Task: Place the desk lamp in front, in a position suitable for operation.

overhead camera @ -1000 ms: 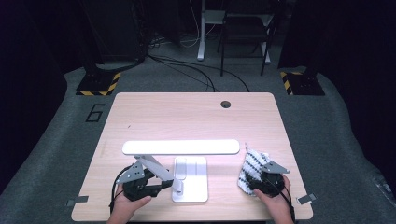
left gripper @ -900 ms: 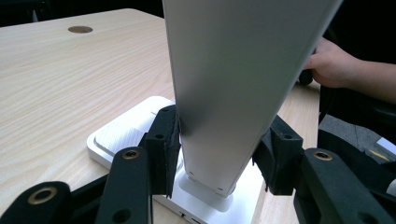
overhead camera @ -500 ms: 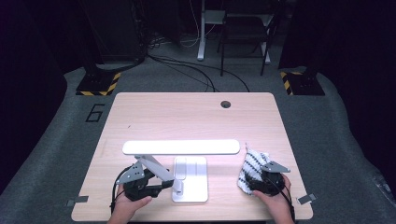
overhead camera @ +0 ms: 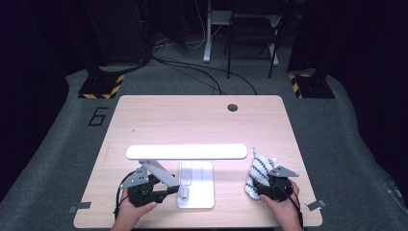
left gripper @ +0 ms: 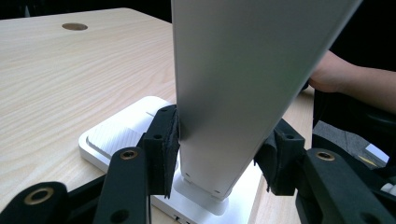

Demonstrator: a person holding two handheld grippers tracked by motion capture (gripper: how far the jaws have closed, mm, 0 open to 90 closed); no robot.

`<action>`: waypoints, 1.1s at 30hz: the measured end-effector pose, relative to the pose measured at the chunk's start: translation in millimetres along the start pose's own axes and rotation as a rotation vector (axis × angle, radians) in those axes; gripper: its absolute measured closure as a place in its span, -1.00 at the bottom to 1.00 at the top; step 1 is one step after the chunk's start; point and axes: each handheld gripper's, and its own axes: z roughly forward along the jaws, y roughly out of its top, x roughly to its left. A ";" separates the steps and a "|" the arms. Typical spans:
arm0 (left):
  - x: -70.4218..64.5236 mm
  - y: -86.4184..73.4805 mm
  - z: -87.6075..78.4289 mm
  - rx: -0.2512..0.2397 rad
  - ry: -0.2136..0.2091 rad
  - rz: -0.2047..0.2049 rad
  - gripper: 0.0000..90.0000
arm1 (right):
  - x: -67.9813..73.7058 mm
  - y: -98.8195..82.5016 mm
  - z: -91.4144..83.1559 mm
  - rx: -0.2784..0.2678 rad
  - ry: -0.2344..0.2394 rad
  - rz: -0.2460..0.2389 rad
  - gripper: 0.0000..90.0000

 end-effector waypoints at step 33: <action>-2.1 0.8 -0.2 0.008 0.014 0.013 0.20 | 102.7 29.7 -9.2 -0.151 0.367 -0.167 0.63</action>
